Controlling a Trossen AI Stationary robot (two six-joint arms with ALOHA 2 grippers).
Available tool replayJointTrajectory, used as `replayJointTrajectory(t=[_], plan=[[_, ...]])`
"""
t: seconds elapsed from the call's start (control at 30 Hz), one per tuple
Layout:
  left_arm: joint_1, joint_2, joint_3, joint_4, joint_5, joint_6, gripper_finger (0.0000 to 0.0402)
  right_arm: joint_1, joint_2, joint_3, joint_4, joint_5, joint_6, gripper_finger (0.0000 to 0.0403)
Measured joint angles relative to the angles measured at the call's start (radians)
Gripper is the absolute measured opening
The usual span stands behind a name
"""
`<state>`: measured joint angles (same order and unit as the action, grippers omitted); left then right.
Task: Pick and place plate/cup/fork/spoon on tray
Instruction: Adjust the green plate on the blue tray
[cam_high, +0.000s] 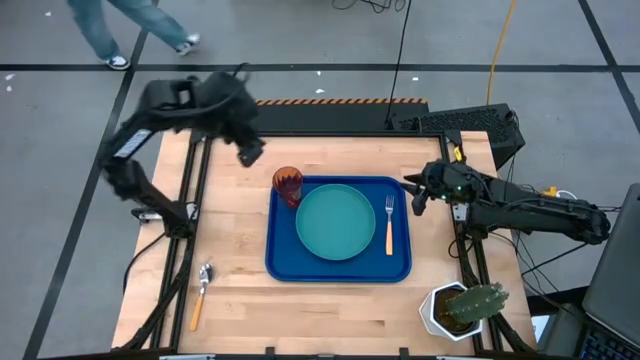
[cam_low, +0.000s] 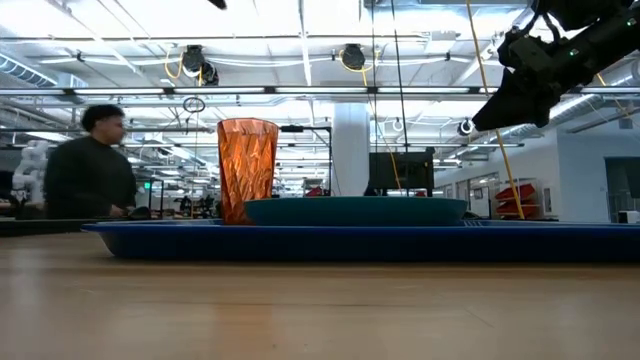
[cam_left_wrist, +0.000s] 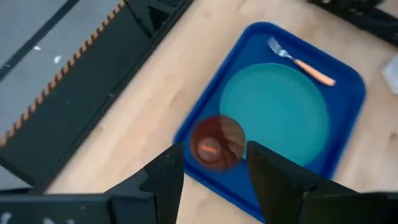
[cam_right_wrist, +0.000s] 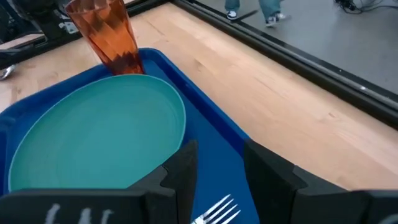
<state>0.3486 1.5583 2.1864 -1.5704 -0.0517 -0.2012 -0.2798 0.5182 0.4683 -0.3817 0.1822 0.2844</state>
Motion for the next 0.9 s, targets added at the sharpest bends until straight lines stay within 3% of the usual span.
replayJointTrajectory(t=[0.17, 0.37, 0.47, 0.63, 0.9], plan=[[-0.108, -0.092, -0.184, -0.002, -0.027, -0.066, 0.0175, 0.0, 0.004, -0.073, 0.115, -0.015, -0.013, 0.0121], [-0.244, -0.103, -0.467, -0.001, -0.046, -0.097, 0.0175, 0.0, 0.026, -0.118, 0.275, -0.267, -0.067, 0.0121], [-0.302, -0.101, -0.602, 0.0, -0.046, -0.125, 0.0175, 0.003, 0.04, -0.109, 0.333, -0.324, -0.069, 0.0121], [-0.384, -0.132, -0.797, 0.019, -0.05, -0.163, 0.0175, 0.066, 0.099, -0.041, 0.356, -0.324, -0.099, 0.0121], [-0.423, -0.326, -1.09, 0.361, 0.007, -0.218, 0.0175, 0.272, 0.354, 0.109, 0.431, -0.195, -0.216, 0.0121]])
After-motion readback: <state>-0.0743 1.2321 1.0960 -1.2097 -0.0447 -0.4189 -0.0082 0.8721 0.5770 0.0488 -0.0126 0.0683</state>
